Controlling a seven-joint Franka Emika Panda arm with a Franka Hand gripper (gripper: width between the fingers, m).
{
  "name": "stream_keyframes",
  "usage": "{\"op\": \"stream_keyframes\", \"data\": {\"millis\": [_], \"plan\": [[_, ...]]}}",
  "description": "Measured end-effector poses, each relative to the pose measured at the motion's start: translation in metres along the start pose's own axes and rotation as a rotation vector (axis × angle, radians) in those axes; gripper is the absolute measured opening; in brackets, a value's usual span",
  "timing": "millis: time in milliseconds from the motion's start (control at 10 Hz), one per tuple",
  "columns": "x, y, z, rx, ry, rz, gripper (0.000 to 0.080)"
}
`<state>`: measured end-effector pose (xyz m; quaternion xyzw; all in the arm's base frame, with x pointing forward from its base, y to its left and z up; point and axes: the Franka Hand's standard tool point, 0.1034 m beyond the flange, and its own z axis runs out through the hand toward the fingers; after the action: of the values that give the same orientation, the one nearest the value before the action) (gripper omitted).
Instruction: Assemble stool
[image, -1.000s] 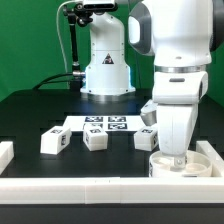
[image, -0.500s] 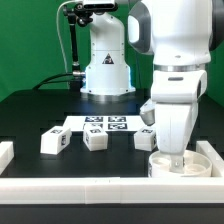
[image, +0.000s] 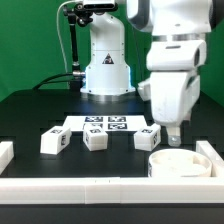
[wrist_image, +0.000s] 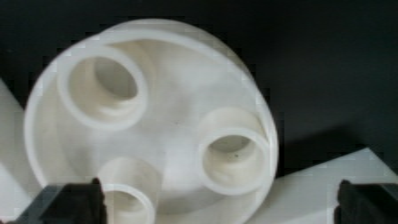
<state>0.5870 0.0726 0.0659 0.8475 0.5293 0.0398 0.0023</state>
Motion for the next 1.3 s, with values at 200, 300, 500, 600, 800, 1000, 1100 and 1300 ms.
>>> {"op": "stream_keyframes", "data": {"millis": [200,300,500,600,800,1000,1100,1300], "plan": [[-0.032,-0.007,0.002,-0.011,-0.006,0.058,0.0649],[-0.047,-0.011,0.005,-0.015,-0.007,0.059,0.0649],[-0.053,-0.008,0.001,-0.032,0.001,0.066,0.0649],[-0.052,-0.009,0.002,-0.029,0.002,0.086,0.0649],[-0.052,-0.009,0.002,-0.028,0.003,0.162,0.0649],[-0.056,-0.01,0.003,-0.04,0.023,0.36,0.0649],[-0.06,-0.018,0.003,-0.042,0.035,0.496,0.0649],[-0.069,-0.035,0.011,-0.03,0.045,0.669,0.0649]]}}
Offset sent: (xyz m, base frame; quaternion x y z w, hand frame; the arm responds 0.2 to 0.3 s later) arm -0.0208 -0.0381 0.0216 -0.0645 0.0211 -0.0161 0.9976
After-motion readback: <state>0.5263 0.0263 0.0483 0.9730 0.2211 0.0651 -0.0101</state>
